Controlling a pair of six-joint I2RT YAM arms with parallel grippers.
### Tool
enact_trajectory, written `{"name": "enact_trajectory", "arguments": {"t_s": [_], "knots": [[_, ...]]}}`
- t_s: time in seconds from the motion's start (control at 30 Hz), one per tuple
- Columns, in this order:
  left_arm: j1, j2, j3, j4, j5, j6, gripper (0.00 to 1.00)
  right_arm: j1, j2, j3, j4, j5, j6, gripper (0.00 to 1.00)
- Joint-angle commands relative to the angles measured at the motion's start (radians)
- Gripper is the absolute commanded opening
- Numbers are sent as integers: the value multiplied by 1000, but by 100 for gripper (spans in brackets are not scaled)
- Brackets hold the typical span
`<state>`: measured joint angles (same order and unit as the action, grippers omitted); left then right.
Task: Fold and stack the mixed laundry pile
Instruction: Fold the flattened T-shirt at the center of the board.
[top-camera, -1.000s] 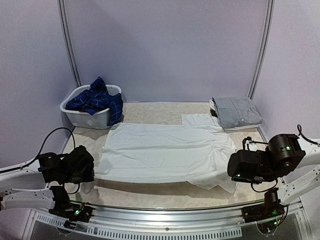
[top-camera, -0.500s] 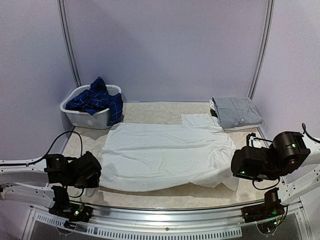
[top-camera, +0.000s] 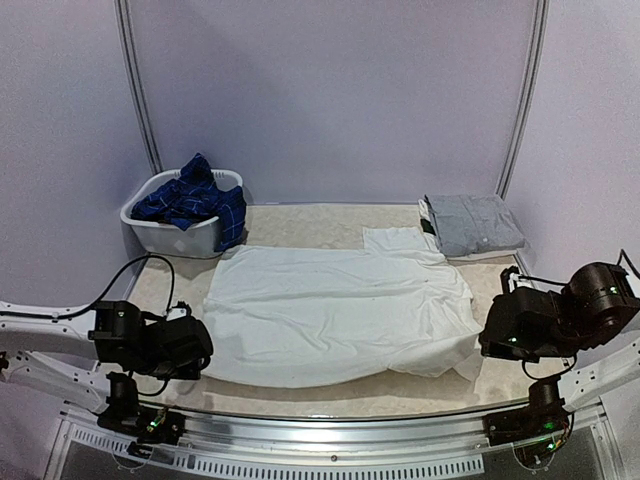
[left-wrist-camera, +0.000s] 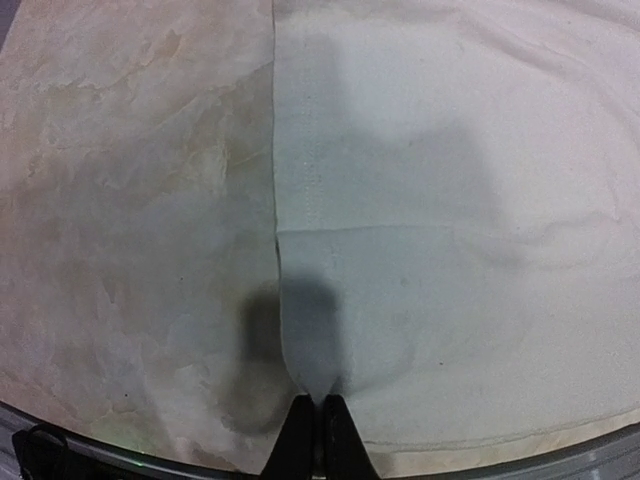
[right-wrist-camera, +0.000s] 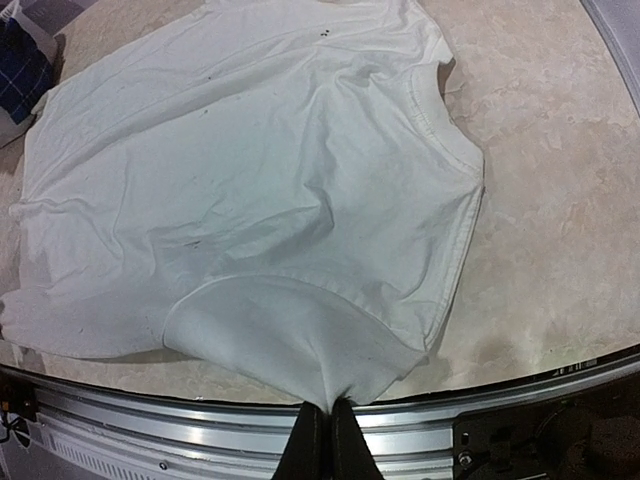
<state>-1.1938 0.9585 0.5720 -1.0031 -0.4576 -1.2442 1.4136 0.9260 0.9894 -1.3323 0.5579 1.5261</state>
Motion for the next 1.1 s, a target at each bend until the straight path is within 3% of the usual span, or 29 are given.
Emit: {"name": "enact_trajectory", "arguments": {"t_s": [0.0, 0.23, 0.5, 1.07], "knots": [[-27, 17, 49, -74, -51, -29, 0, 7, 20, 29, -240, 14, -45, 0], [-15, 2, 99, -81, -154, -7, 0, 7, 34, 72, -195, 124, -53, 0], [60, 130, 148, -46, -193, 76, 0, -60, 189, 166, -248, 214, -63, 0], [197, 362, 192, 82, -178, 215, 0, -354, 398, 178, 24, 185, -430, 0]]}}
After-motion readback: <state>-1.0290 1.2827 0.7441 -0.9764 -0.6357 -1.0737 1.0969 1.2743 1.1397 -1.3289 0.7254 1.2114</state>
